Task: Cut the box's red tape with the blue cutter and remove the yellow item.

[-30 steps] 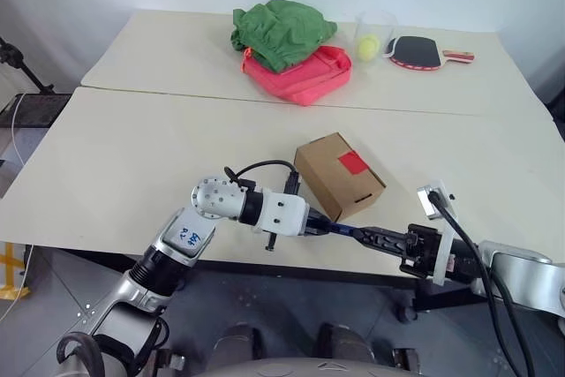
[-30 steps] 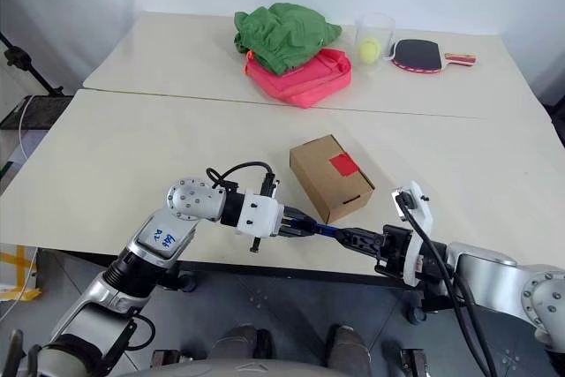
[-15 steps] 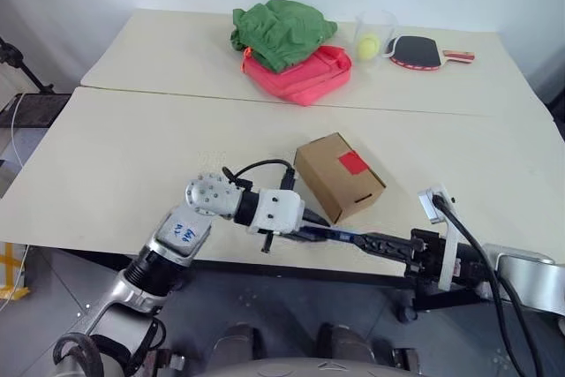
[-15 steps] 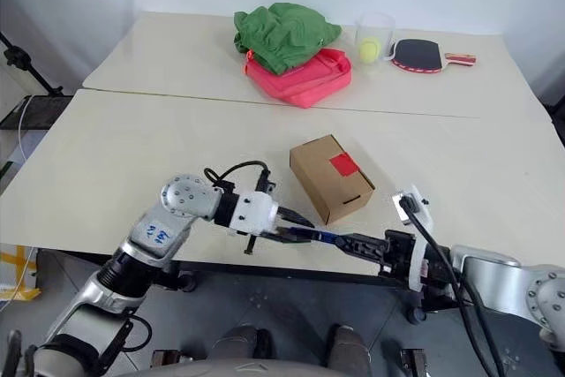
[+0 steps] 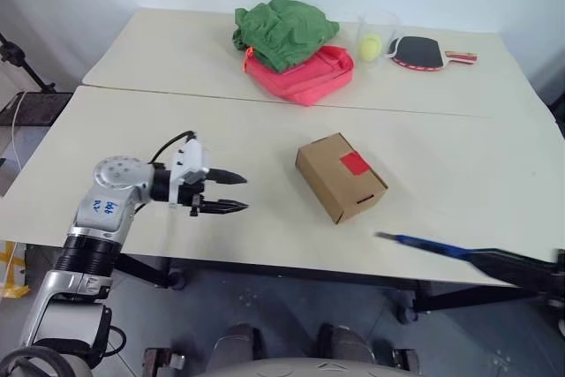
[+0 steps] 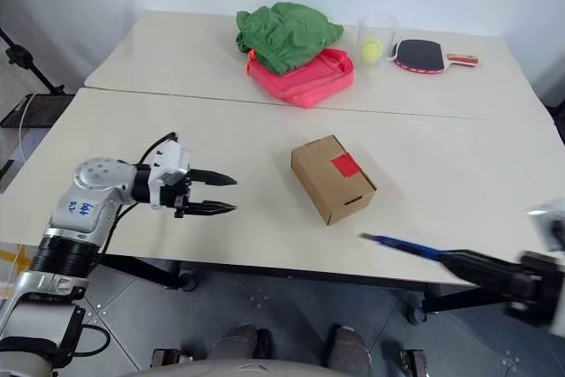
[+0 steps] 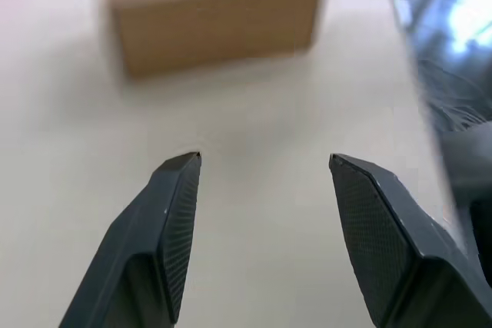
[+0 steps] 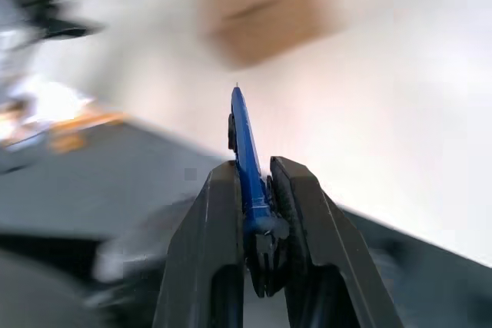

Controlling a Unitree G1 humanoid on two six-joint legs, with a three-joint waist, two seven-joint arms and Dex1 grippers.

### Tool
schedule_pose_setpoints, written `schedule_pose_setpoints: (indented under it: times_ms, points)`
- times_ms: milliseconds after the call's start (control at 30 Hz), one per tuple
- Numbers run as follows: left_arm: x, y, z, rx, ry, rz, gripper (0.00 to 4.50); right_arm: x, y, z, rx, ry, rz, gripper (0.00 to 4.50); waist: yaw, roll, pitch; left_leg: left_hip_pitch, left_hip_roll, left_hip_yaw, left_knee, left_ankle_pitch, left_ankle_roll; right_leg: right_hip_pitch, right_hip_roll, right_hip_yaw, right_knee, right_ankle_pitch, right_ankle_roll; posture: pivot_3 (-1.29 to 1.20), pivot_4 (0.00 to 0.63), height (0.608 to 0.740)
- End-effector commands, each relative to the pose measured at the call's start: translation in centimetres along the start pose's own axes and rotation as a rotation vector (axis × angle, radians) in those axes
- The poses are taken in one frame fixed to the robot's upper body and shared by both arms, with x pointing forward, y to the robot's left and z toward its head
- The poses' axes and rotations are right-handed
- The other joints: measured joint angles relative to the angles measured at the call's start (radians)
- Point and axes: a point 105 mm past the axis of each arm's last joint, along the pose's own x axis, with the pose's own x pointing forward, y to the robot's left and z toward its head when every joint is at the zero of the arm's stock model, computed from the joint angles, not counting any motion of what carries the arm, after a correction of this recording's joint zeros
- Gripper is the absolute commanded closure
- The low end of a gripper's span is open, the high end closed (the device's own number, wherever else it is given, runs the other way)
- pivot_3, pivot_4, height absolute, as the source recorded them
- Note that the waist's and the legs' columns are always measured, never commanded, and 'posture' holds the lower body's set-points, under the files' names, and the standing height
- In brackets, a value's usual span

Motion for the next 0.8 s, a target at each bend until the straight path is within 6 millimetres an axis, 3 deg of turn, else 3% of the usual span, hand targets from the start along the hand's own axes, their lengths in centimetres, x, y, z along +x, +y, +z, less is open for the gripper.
schedule_pose_setpoints:
  times_ms: [33, 233, 400, 567, 800]
  points:
    - [-0.6, 0.7, 0.8, 0.024, -0.038, 0.045, 2.86, -2.0, -1.0, 1.4, -0.156, -0.076, -0.108, 4.25, 0.000, 0.000, 0.000, 0.000, 0.000, 0.000, -0.001, 0.000, 0.000, 0.000, 0.000, 0.000, -0.001, 0.000, 0.000, 0.00, 0.150, 0.740]
    - [3.7, 0.7, 4.0, 0.014, -0.127, -0.060, 4.50, -0.1, -0.8, 5.9, -0.385, -0.145, -0.162, 4.25, -0.001, 0.000, 0.000, 0.000, -0.001, 0.001, 0.001, 0.000, 0.001, 0.000, -0.001, 0.002, 0.000, 0.001, 0.003, 0.00, 0.150, 0.740]
    - [8.2, 1.1, 7.1, 0.099, -0.145, -0.131, 4.50, 3.1, 1.8, 9.3, -0.474, -0.105, -0.088, 4.25, -0.013, 0.001, 0.000, 0.001, -0.002, 0.001, 0.000, 0.001, 0.000, 0.000, -0.001, 0.001, 0.002, 0.002, 0.003, 0.00, 0.150, 0.740]
    - [12.8, 2.3, 10.5, 0.193, -0.127, -0.107, 4.50, 6.2, 2.3, 11.9, -0.494, -0.087, -0.125, 4.25, -0.021, -0.001, 0.002, -0.002, -0.003, 0.000, 0.002, 0.001, 0.000, 0.000, -0.001, -0.001, 0.000, 0.002, 0.003, 0.00, 0.150, 0.740]
    - [16.0, 3.4, 10.5, 0.208, -0.040, -0.037, 4.50, 9.9, 4.3, 13.8, -0.465, -0.127, -0.090, 4.25, -0.035, -0.001, 0.002, -0.005, -0.004, 0.002, 0.000, 0.000, 0.000, -0.003, 0.000, -0.002, -0.005, 0.002, 0.003, 0.00, 0.150, 0.740]
